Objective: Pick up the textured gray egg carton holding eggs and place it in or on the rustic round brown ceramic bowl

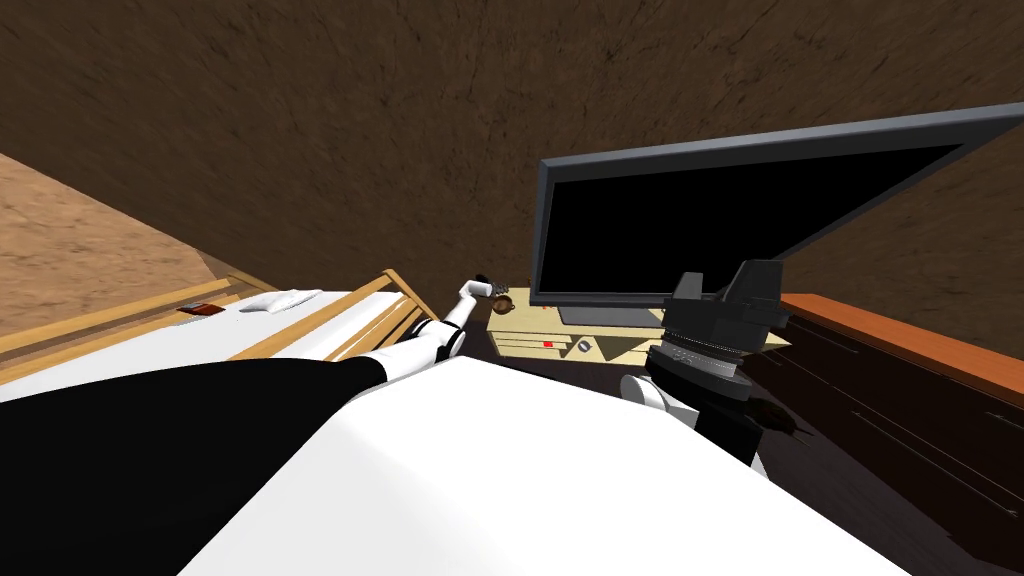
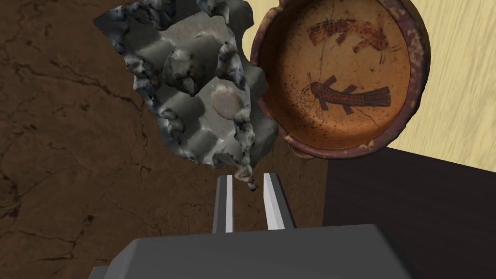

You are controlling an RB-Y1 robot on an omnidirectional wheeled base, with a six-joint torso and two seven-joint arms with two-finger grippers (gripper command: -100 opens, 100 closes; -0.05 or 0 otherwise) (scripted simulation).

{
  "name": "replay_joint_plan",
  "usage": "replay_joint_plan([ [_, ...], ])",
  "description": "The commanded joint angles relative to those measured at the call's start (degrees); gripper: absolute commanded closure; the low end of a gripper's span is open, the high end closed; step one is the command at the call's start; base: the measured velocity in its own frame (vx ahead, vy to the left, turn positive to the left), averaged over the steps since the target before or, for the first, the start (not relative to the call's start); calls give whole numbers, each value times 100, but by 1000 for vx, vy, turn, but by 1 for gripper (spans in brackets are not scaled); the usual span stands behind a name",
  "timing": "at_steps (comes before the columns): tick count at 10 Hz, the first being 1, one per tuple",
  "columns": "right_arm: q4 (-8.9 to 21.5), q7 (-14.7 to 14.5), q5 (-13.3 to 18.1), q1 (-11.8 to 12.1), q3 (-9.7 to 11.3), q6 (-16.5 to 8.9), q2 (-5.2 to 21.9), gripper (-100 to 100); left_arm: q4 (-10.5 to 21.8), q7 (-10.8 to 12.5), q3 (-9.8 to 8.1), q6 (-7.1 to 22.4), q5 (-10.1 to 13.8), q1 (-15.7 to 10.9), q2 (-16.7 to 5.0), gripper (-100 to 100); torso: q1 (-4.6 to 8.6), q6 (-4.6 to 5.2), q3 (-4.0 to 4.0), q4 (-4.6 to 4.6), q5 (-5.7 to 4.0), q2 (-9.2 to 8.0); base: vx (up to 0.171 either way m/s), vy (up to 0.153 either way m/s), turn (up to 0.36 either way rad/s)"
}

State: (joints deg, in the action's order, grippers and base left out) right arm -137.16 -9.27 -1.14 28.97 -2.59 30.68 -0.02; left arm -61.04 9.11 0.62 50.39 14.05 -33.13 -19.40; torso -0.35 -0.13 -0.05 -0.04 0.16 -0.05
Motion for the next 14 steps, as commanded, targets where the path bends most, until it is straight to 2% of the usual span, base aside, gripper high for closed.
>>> replay_joint_plan([
  [1,0,0,0,0,0,0,0,0,-16,19,16,137,209,27,110,100,0,0,0,0,0,0,-3,93,-103],
  [6,0,0,0,0,0,0,-1,0,20,70,77,419,700,63,440,100,12,-5,-2,1,-3,-5,-5,81,-76],
  [7,0,0,0,0,0,0,0,0,-69,74,66,411,626,96,386,100,11,-4,-4,-1,-3,-7,-5,34,-33],
  [8,0,0,0,0,1,0,-1,0,-81,77,71,437,640,102,399,-100,19,-11,-3,-2,-7,-5,0,0,0],
  [12,0,0,0,0,1,0,-1,0,-80,77,71,435,639,102,398,-100,31,-10,-2,-2,-11,-3,0,0,0],
  [13,0,0,0,0,1,0,-1,0,-80,77,71,435,639,102,398,0,32,-10,-2,-2,-11,-3,0,0,0],
  [14,0,0,0,0,1,0,-1,0,-201,111,72,617,677,40,342,-100,32,-10,-2,-2,-11,-3,-4,-7,17],
])
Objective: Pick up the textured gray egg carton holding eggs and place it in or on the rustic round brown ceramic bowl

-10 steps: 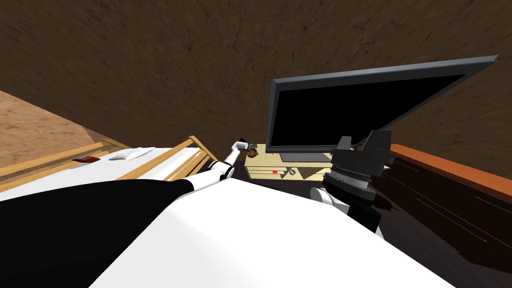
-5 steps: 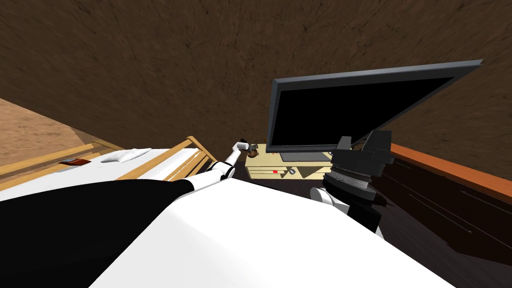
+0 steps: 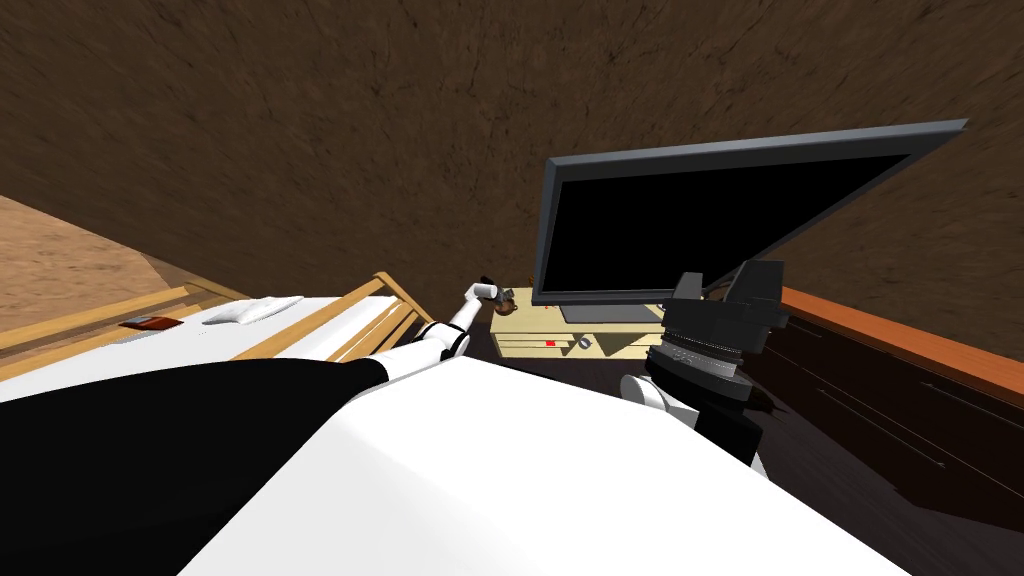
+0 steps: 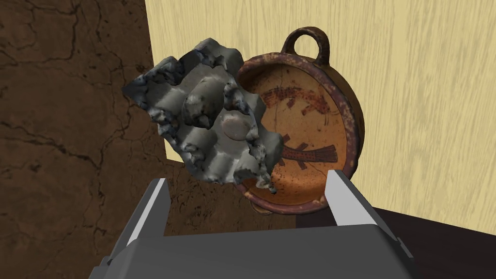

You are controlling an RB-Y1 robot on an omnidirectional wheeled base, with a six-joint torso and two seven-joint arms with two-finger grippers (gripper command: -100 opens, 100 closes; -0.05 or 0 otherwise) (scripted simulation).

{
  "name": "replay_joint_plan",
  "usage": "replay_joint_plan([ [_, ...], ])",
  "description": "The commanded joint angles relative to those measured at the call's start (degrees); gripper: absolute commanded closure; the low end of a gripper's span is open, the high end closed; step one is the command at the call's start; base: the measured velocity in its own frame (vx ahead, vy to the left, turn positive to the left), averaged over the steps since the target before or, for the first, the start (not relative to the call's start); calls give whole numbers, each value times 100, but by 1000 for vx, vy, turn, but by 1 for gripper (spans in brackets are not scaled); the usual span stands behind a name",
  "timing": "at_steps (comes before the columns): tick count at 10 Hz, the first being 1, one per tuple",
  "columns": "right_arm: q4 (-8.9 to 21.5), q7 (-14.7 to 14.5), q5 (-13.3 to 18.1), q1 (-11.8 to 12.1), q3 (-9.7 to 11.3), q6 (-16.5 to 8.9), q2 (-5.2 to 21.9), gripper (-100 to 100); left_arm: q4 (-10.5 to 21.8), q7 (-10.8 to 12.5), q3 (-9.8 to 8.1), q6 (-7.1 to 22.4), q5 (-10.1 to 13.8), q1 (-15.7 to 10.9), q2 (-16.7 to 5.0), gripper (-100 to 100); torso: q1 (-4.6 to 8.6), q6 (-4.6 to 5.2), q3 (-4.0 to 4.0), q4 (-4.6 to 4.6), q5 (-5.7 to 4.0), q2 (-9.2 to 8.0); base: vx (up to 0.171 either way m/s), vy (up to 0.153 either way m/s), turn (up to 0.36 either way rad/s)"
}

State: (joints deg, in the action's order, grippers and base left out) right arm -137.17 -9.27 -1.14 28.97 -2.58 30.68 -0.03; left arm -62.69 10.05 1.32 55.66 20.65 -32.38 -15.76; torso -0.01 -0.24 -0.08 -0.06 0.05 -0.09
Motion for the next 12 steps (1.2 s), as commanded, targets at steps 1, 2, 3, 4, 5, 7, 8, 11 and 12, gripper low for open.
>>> replay_joint_plan([
  [1,0,0,0,0,0,0,0,0,-98,34,2,182,36,-66,-50,-100,0,0,0,0,0,0,-6,-13,17],
  [2,0,0,0,0,0,0,0,0,-220,67,2,365,74,-128,-107,-100,2,0,-1,0,0,-1,-7,-16,19],
  [3,0,0,0,0,0,0,0,0,-281,84,3,456,93,-159,-135,-100,4,0,-1,0,-1,-2,-7,-17,19],
  [4,0,0,0,0,0,0,0,0,-341,101,3,547,112,-190,-163,-100,5,1,-1,0,-1,-1,-6,-14,11],
  [5,0,0,0,0,0,0,0,0,-402,118,3,638,131,-221,-191,-100,4,1,-1,0,-1,-1,-6,-11,12],
  [7,0,0,0,0,0,0,0,0,-468,140,9,679,123,-213,-194,-100,2,0,-1,0,0,-1,-2,-5,5],
  [8,0,0,0,0,0,0,0,0,-480,145,9,704,125,-215,-197,0,0,0,0,1,0,0,0,0,0],
  [11,0,0,0,0,0,0,0,0,-479,145,9,702,125,-215,-196,0,-2,0,1,1,1,1,0,0,0],
  [12,0,0,0,0,0,0,0,0,-479,145,9,702,125,-215,-196,0,-2,0,1,1,1,1,0,0,0],
])
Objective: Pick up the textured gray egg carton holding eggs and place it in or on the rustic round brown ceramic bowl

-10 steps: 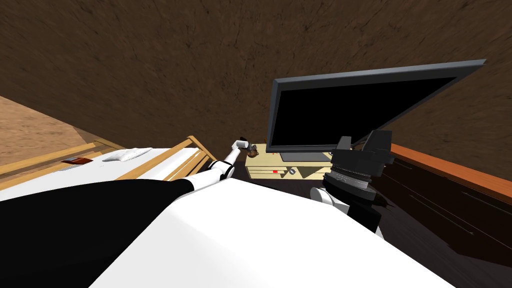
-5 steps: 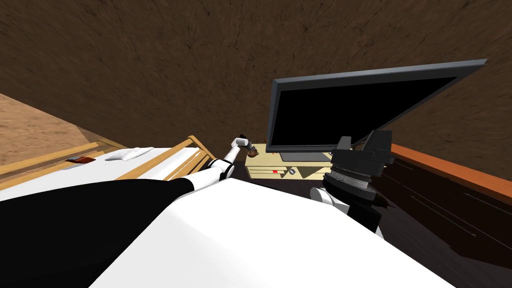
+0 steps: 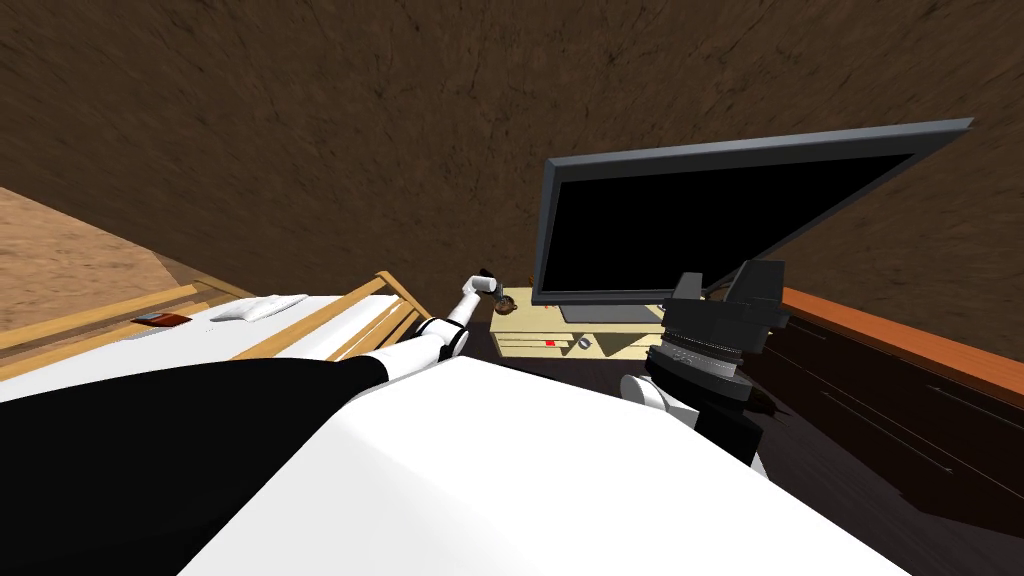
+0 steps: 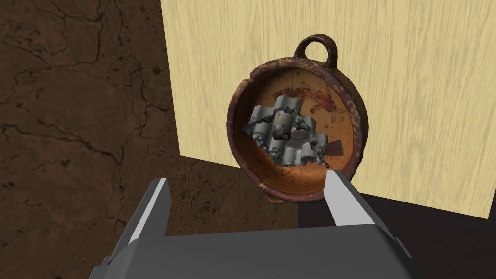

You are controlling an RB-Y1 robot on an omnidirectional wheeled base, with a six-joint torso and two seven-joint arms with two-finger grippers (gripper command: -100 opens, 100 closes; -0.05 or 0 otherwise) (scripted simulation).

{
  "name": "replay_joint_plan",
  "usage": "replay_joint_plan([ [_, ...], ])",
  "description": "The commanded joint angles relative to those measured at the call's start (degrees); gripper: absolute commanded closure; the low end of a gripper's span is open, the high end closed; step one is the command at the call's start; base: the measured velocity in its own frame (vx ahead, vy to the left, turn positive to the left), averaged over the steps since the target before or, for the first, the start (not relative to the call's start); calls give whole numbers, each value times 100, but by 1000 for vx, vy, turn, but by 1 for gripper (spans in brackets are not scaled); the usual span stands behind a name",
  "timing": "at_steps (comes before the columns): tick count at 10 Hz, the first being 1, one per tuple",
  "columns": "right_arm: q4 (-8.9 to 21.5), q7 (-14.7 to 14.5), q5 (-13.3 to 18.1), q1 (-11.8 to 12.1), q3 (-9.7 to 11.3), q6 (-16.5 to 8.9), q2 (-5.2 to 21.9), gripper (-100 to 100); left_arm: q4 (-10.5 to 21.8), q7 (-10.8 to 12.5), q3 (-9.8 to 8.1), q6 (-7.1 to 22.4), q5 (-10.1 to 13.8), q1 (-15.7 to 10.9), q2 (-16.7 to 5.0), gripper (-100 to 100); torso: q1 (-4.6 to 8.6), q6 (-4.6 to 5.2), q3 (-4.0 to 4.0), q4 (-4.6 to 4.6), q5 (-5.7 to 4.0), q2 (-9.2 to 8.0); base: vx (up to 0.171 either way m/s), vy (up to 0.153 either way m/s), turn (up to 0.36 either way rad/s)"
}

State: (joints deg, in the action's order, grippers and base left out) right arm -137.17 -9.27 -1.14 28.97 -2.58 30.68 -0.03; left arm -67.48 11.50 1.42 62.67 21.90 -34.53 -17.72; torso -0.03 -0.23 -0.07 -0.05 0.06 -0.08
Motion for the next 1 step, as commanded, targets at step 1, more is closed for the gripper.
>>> replay_joint_plan([
  [1,0,0,0,0,0,0,0,0,0,0,0,0,0,0,0,0,0,0,0,0,0,0,0,0,0],
])
